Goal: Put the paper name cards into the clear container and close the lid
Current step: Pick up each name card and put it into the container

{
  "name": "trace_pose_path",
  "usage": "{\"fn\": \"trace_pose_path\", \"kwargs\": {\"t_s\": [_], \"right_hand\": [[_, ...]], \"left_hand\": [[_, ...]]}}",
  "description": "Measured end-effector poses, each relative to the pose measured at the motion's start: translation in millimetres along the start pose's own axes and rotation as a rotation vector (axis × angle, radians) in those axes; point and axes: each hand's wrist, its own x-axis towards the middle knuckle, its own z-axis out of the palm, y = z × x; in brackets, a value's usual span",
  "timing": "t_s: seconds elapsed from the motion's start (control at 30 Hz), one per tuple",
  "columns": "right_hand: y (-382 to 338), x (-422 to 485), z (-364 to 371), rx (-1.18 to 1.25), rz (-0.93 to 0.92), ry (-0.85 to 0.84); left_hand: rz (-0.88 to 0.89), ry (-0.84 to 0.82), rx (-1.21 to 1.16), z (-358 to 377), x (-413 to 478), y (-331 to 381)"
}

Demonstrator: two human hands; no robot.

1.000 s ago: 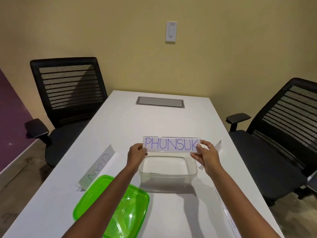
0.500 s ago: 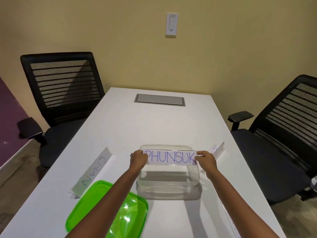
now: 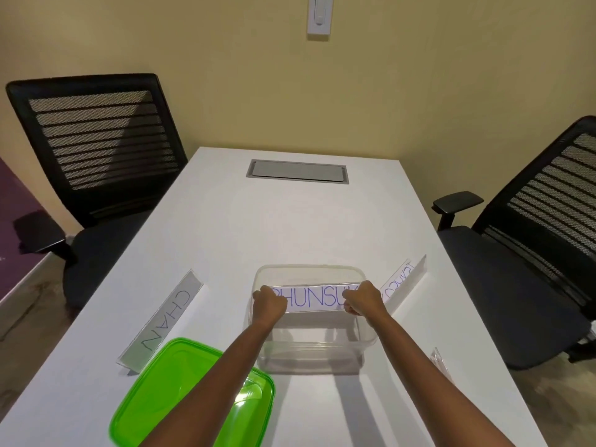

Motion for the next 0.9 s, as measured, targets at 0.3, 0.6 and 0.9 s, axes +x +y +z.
{"fn": "trace_pose_path", "kwargs": {"t_s": [0.3,0.6,0.9], "right_hand": [[17.2,11.7,19.7,-0.052,0.081,-0.065],[25.7,14.6,31.1,-0.008,0.140,-0.083],[23.2,9.7,31.8,0.025,0.130,-0.095]], "left_hand": [[-0.021,-0.012,0.030,13.0,8.9,-8.6],[-0.013,-0.005,0.090,20.2,14.5,-11.1],[-0.046,-0.050,0.061,19.9,13.8,-8.5]]}}
